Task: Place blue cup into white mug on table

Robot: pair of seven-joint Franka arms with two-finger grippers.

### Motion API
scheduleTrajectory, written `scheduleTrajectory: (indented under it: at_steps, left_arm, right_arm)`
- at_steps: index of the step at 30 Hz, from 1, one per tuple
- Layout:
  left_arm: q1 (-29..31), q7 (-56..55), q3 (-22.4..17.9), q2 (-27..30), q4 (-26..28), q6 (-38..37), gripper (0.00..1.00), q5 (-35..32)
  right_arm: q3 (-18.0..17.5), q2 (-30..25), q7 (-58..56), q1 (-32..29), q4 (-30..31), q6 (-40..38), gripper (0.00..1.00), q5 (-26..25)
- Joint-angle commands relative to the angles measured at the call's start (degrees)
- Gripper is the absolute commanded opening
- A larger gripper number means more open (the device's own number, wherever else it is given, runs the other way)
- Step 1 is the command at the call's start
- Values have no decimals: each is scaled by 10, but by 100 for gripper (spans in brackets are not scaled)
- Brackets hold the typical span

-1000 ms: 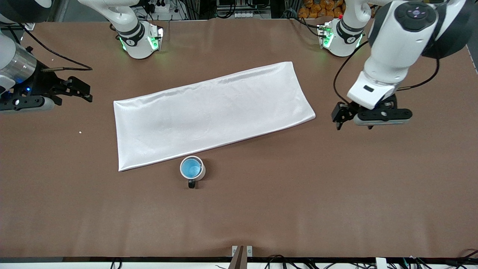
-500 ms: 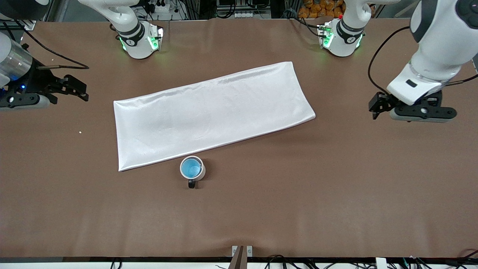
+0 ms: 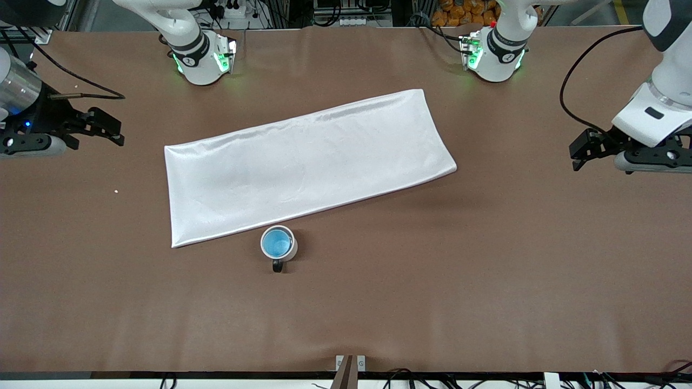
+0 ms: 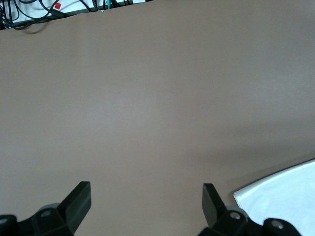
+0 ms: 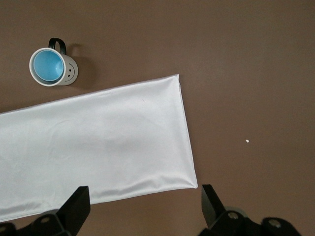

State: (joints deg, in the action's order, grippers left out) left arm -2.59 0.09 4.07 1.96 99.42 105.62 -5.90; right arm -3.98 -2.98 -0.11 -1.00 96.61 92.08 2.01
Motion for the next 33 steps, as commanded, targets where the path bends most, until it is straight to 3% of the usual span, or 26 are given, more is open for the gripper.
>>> scheduleTrajectory:
  at_steps: [1, 10, 33]
  left_arm:
    - [7, 5, 1, -3, -50, -56, 100, 29]
    - [30, 5, 2, -3, -60, -76, 100, 76]
    - [36, 8, 1, 2, -64, -100, 100, 74]
  right_arm:
    - [-7, -9, 9, -8, 1, -1, 100, -9]
    - [-7, -10, 9, -10, 1, -5, 100, -9]
    - [-8, -6, 9, -10, 2, 4, 100, -15]
